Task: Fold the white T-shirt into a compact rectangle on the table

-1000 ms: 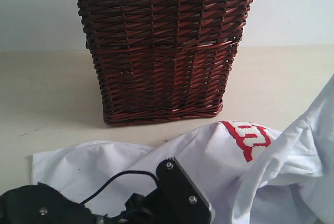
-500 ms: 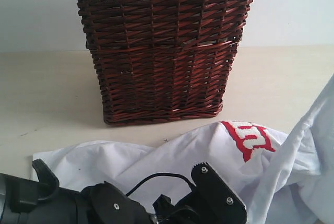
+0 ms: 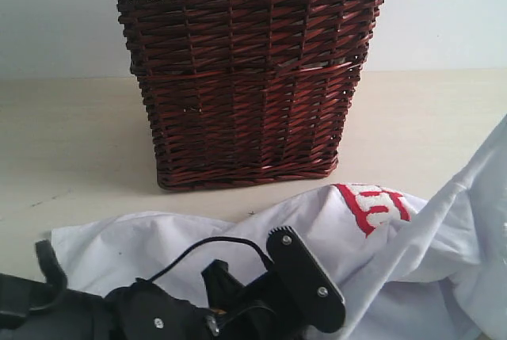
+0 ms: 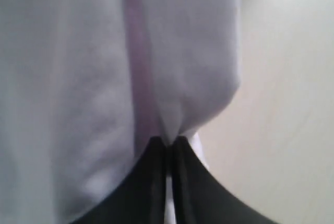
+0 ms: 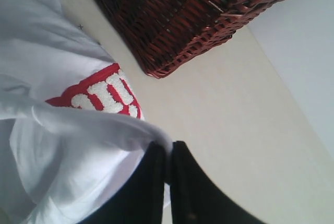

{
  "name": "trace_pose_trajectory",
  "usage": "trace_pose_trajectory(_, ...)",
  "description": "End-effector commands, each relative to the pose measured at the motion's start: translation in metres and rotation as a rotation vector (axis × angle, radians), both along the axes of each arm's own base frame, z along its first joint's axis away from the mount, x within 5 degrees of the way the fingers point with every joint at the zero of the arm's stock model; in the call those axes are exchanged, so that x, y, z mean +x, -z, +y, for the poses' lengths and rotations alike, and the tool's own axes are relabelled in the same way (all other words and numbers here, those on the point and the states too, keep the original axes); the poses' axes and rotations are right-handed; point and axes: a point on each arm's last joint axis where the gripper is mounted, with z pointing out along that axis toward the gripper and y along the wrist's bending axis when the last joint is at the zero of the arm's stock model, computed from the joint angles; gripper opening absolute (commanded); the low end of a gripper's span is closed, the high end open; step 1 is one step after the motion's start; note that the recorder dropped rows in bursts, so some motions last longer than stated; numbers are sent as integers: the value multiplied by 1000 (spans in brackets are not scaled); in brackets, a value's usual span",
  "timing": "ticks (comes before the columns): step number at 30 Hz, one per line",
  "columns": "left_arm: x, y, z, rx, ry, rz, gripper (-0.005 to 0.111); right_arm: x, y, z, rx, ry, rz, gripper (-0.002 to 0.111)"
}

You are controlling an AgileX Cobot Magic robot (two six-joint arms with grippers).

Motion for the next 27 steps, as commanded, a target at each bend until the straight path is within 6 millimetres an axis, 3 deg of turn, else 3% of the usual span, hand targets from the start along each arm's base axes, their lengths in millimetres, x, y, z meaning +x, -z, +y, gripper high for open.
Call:
trace_pose_trajectory(1,9,-16,22,45,-91,-162,0,1,-6,-1,-3,21,-34,0)
trace_pose_trajectory(6,21,-51,47,61,-187,-373,0,1,-6,-1,-3,21,-34,0)
trace_pose_trajectory(10,22,-86,61,86,-112,-549,0,1,-6,-1,-3,21,-34,0)
trace_pose_trajectory(15,4,-123,69,-51,95,-561,0,1,-6,-1,-3,21,-34,0)
trace_pose_trajectory(20,0,-164,101,-171,-7,-645,0,1,-6,-1,-3,21,-34,0)
trace_pose_trajectory(22,-3,-166,116,-182,-32,-660,0,1,-6,-1,-1,22,-33,0)
trace_pose_trajectory(27,-21,-131,144,-272,-26,-506,0,0,-5,-1,-9,22,-30,0)
